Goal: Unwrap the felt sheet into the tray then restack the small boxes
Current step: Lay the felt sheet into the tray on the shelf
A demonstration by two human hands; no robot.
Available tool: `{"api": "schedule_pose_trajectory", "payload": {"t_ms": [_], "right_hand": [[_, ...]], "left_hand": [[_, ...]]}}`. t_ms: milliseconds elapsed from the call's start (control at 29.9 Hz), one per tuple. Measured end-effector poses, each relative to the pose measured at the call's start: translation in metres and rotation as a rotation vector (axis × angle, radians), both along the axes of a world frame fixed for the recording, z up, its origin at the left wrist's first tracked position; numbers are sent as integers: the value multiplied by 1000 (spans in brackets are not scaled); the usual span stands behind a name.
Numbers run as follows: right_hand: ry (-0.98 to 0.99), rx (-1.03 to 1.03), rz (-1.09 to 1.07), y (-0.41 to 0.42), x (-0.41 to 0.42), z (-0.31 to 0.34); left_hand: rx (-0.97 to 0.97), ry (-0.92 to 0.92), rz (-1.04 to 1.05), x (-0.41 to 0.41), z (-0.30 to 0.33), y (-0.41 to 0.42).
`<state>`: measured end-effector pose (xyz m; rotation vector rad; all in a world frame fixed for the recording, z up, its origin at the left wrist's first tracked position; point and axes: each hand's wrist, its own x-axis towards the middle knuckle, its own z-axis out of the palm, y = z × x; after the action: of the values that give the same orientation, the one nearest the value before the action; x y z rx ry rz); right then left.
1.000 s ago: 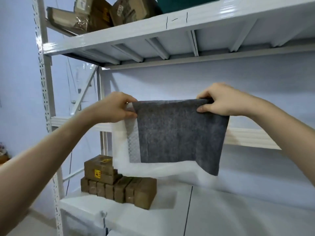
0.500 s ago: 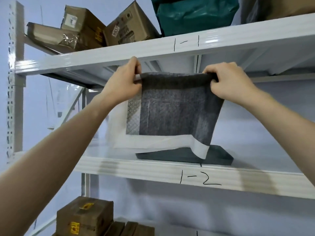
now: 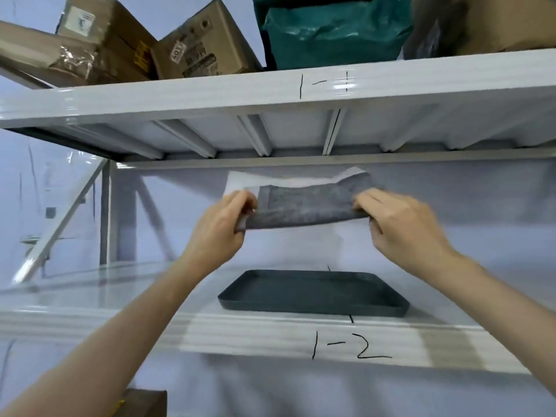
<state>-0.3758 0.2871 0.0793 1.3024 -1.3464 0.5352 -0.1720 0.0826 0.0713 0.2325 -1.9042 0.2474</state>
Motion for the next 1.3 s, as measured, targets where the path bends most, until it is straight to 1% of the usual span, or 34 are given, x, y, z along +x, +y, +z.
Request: {"api": "schedule_pose_trajectory", "payload": {"t_ms": [67,100,134,200,234,301,367,468,501,568,635,702,735,802,902,935,1002,1102,1169,1203,1303], "right_hand": [[-220,382,-26,6,-3,-34],[-325,544,-30,8,-4,-47],[-414,647,-20,9,-6,-56],[-558,720,33,11,-7,-64],[-605,716,65,11,-9,-64],[-634,711,84,11,-11,-65],[-607,722,40,12,-12,-65],[-560,714,-38,11,-11,-65],[-560,714,-52,10,-11,-66],[-618,745,-48,10,-13,-66],[-694,790,-32,12,-16,-66],[-695,837,-37,15,-15,-64],[-692,842,-44,15,-14,-64],[-706,812,-61,16,-9,-65],[-679,738,-68,11,-5,-65],[-676,715,-56,8,-7,-67],[-695,678,-20,6,-8,-69],[-689,675,-17,5,-10,-71],[-677,641,5,6,-10,-70],[-670,591,28,6,-8,-72],[-610,401,116,10,2,-73]], "left_hand": [[113,-272,6,10,-39,-6],[212,-386,-10,15,-53,-7],[325,-474,-31,20,-61,-7],[517,-568,-52,27,-69,-3],[574,-573,-65,29,-69,0],[605,-574,-78,30,-67,5],[540,-585,-44,28,-63,10],[357,-580,46,19,-59,15],[352,-598,68,16,-59,15],[434,-666,106,13,-60,17],[567,-721,116,13,-64,18],[719,-690,72,17,-67,20],[752,-677,68,18,-68,22],[701,-670,117,16,-68,24],[523,-632,224,4,-70,24],[492,-628,252,-1,-73,25],[494,-625,272,-7,-75,25],[498,-635,268,-6,-78,18],[447,-646,221,0,-78,17],[433,-609,181,4,-81,17],[466,-374,64,18,-82,20]]}}
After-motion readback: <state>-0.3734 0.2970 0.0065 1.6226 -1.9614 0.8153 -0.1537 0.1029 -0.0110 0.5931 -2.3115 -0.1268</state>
